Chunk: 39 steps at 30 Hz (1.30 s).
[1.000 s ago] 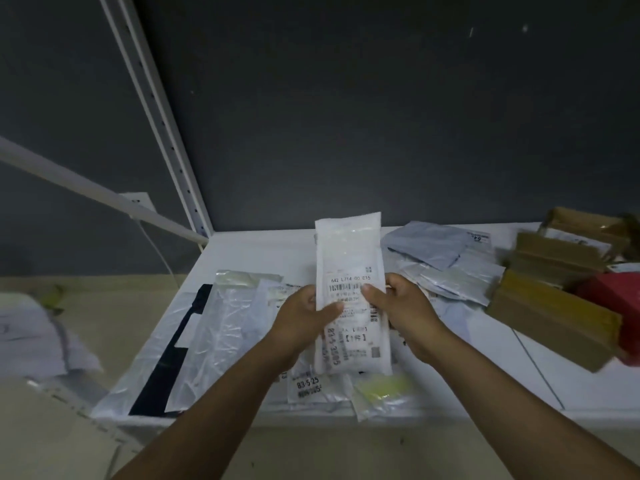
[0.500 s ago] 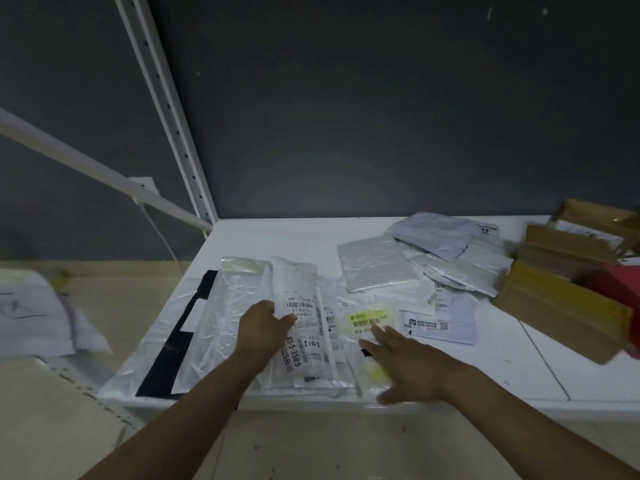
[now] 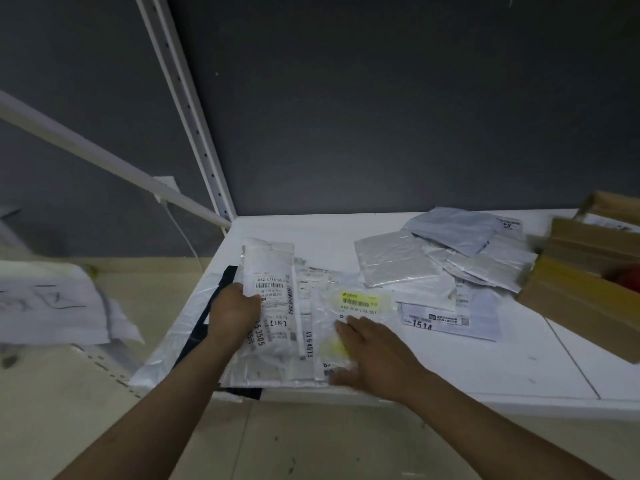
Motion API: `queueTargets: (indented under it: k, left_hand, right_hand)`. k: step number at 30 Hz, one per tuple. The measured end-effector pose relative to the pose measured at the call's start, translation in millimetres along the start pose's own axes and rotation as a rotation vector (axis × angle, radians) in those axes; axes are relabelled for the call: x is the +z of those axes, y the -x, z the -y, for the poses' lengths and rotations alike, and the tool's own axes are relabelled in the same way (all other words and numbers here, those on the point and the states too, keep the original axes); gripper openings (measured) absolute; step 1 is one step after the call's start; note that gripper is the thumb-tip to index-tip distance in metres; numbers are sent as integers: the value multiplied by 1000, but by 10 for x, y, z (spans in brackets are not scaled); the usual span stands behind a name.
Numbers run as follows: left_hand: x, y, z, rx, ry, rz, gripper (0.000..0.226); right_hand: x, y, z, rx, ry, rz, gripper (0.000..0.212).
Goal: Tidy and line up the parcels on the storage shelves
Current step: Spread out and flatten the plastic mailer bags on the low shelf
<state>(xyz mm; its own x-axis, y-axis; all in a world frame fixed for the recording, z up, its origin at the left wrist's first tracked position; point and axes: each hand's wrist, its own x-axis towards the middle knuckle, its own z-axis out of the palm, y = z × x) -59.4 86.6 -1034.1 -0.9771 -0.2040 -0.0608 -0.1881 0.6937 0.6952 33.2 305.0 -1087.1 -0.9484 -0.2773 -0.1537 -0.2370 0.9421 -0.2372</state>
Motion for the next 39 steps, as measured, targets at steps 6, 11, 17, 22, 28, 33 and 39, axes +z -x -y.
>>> queueTargets:
  k: [6,11,17,22,28,33,39]
  left_hand:
    - [-151,-51,176,-45,-25,18,8]
    - [-241,-53,204,-24,18,-10,14]
    - [-152,-3,120,0,58,-20,15]
    - [-171,-10,54,-62,169,-40,17]
    - [173,255,-120,-63,358,64,14]
    - [233,283,-305,10,437,-210,13]
    - [776,469,-205,-135,410,219,17]
  right_hand:
    - [36,-56,79,-41,156,-44,84]
    - [30,-39,0,-23,126,-74,69]
    - [-113,9,-120,2,-142,-25,66]
    - [-151,41,-169,66,-249,-78,52]
    - [-207,82,-154,282,-492,-404,59]
    - [-111,120,-187,289,-568,-404,51]
    - [-190,185,-260,372,-584,-663,52]
